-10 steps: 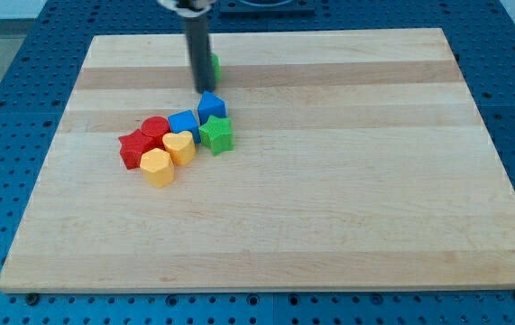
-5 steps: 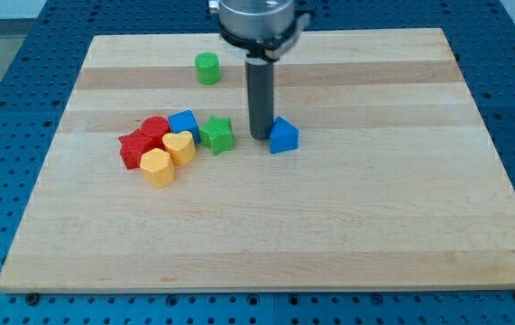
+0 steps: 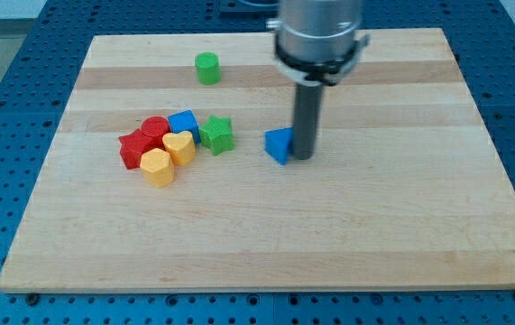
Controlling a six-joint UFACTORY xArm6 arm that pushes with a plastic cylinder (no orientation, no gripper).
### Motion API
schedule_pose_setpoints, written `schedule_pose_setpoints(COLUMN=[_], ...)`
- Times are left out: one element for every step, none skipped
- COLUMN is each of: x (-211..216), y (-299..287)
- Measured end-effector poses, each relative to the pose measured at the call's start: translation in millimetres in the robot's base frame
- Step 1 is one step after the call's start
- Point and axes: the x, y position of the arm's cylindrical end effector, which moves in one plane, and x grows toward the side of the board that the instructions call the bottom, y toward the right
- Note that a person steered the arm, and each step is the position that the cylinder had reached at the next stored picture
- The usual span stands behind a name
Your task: Move the blue triangle near the group of blocks
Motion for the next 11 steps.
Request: schedule_pose_setpoints(x=[1,-3,-8,-8,-6,0,0,-24,-65,-75,-61], y=[-8,26,5,-37,-70,-74,-40,4,11,-31,-64])
